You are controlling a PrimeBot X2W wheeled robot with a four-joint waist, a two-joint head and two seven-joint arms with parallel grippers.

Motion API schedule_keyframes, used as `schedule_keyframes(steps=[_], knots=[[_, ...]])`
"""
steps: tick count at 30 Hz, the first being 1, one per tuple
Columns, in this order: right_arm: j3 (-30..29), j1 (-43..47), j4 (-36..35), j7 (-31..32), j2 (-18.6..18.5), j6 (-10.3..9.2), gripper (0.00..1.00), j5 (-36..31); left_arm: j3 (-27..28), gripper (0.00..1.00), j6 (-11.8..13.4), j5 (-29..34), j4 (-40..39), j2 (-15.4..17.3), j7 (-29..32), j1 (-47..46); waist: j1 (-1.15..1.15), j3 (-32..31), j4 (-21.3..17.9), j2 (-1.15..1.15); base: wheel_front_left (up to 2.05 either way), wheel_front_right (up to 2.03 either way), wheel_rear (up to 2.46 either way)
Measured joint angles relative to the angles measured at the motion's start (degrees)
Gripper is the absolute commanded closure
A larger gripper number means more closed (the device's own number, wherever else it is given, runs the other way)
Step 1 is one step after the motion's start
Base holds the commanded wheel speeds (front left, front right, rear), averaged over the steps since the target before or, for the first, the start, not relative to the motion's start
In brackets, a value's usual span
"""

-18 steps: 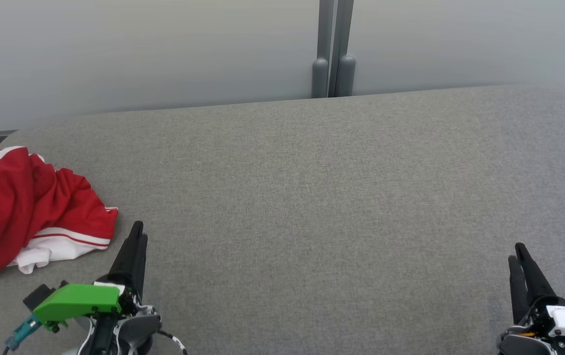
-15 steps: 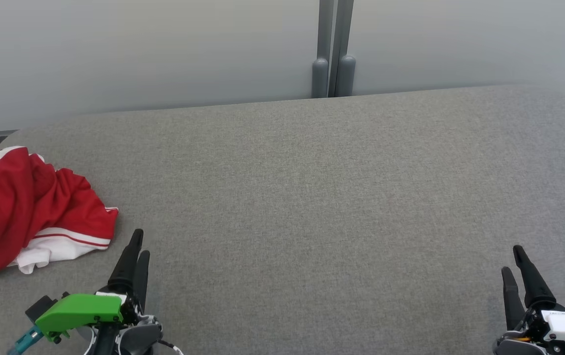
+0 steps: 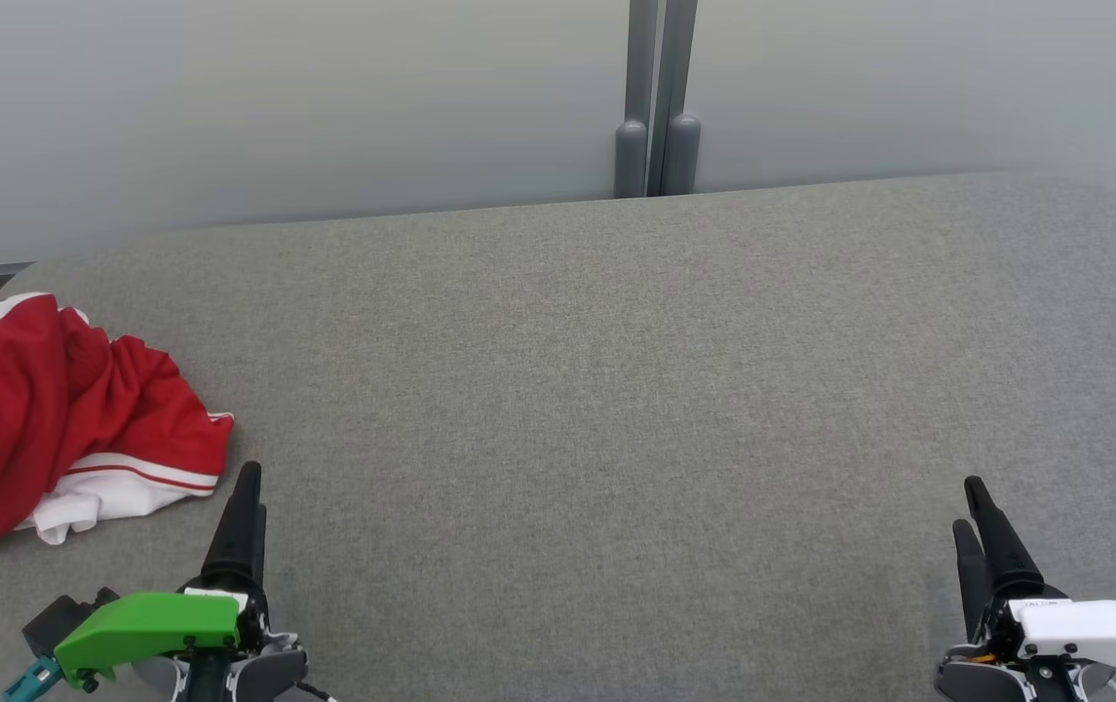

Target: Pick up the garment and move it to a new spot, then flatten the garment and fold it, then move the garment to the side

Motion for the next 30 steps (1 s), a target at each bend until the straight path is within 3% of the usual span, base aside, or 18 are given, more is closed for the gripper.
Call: schedule_keyframes(steps=[8, 30], knots=[[1.7, -1.3, 1.3, -1.7, 0.0, 0.0, 0.0, -5.7, 0.4, 0.0, 0.4, 6.5, -0.5, 0.0, -2.0, 0.7, 0.0, -0.2, 0.1, 0.0, 0.0, 0.0, 0.0], [6.0, -4.5, 4.9, -5.7, -0.3, 0.0, 0.0, -26.6, -0.5, 0.0, 0.6, 33.0, -3.0, 0.3, -7.0, 3.1, 0.0, -0.9, 0.3, 0.0, 0.0, 0.0, 0.0]])
